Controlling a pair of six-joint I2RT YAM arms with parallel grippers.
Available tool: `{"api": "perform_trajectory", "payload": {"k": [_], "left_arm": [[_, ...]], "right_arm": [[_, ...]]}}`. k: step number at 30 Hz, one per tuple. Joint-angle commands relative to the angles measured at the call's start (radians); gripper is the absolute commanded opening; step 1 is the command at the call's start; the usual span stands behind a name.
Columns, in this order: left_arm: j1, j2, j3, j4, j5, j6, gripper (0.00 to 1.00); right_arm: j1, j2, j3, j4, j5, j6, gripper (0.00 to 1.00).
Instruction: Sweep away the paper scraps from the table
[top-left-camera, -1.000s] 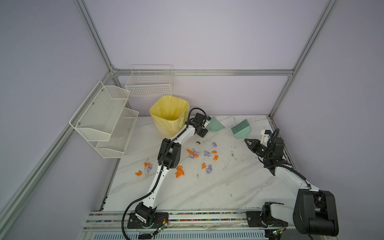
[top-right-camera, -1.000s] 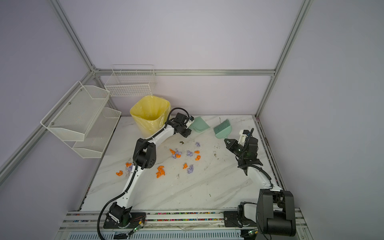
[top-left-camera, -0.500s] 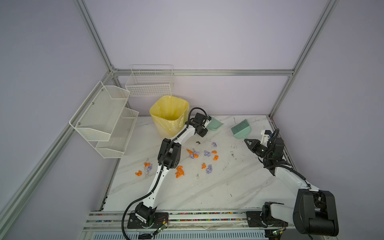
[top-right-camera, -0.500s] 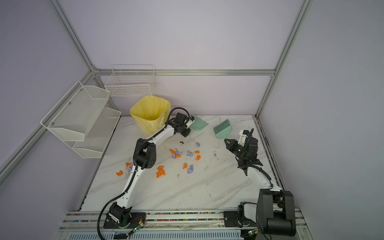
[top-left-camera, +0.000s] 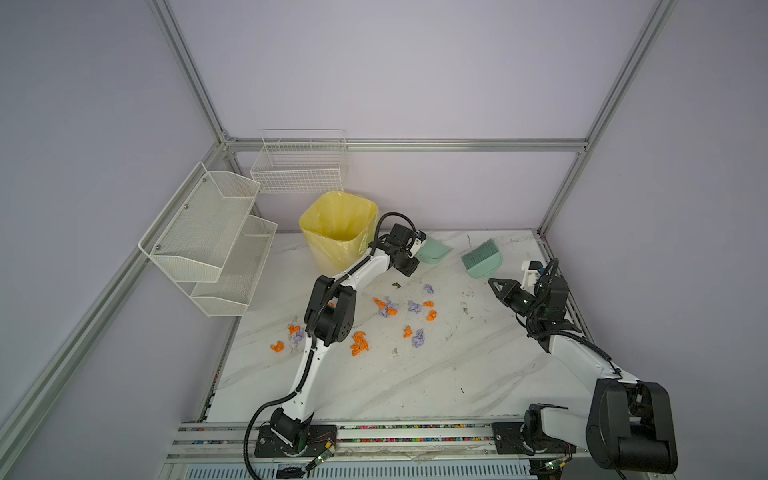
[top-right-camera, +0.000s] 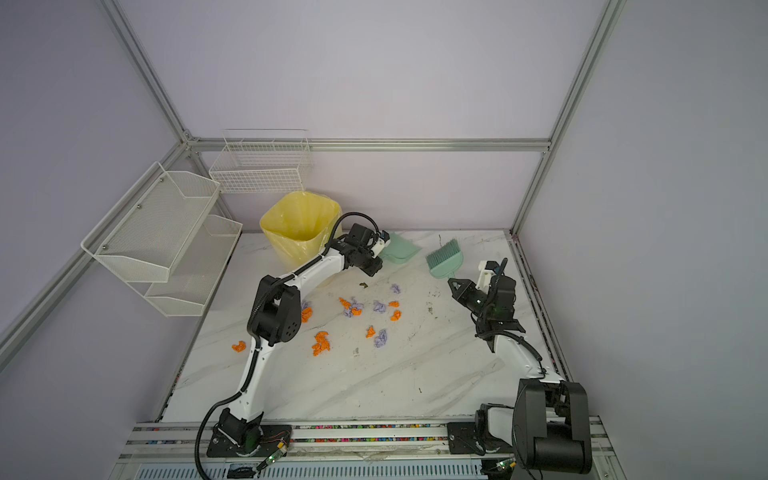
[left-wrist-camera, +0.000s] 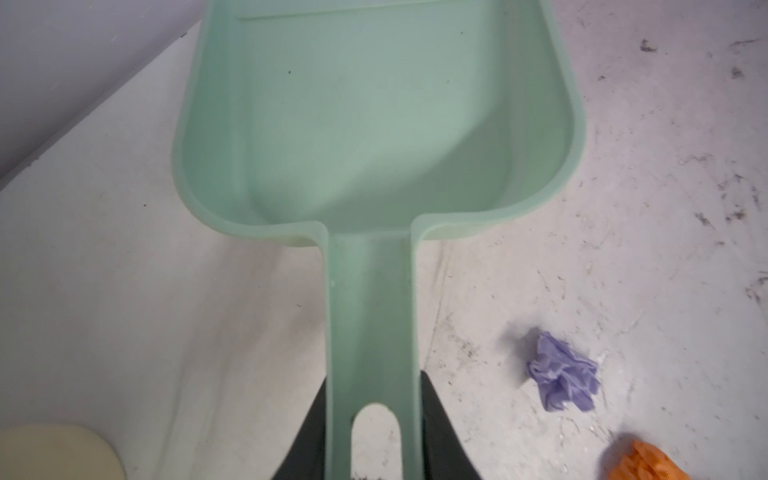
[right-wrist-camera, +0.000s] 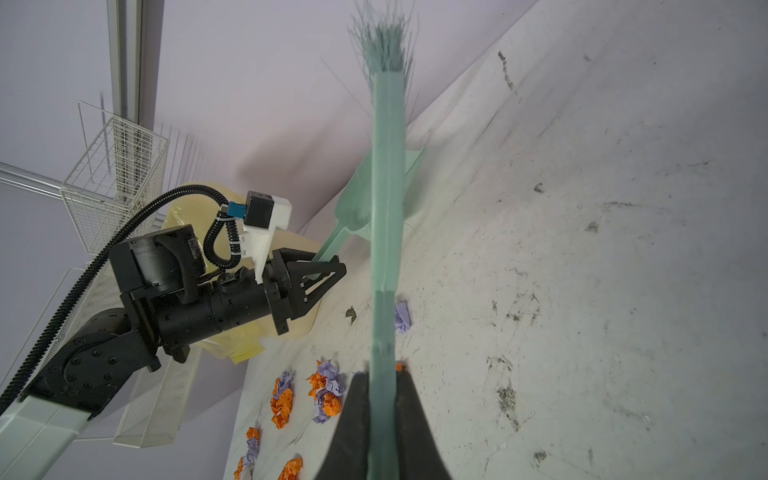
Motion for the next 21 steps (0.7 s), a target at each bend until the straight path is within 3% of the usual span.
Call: {"api": "perform_trajectory", "payload": {"k": [1, 5, 10, 21], "left_arm": [[-0.010, -0.048, -0.086, 0.018, 0.036, -0.071, 0.14], [-0.016, -0.046, -0.121, 0.006, 0.022, -0.103, 0.22], [-0.023, -0.053, -0.139, 0.004, 0.001, -0.120, 0.47], [-0.025, -0.097, -0.134, -0.008, -0.056, -0.086, 0.59]], "right_arm": [[-0.002, -0.038, -0.016, 0.043, -0.020, 0.004, 0.00], [-0.003, -0.052, -0.014, 0.030, -0.021, 0.001, 0.00], [-0.003, -0.056, -0.003, 0.016, -0.029, -0.005, 0.00], [-0.003, -0.051, -0.001, 0.022, -0.030, 0.007, 0.00]]}}
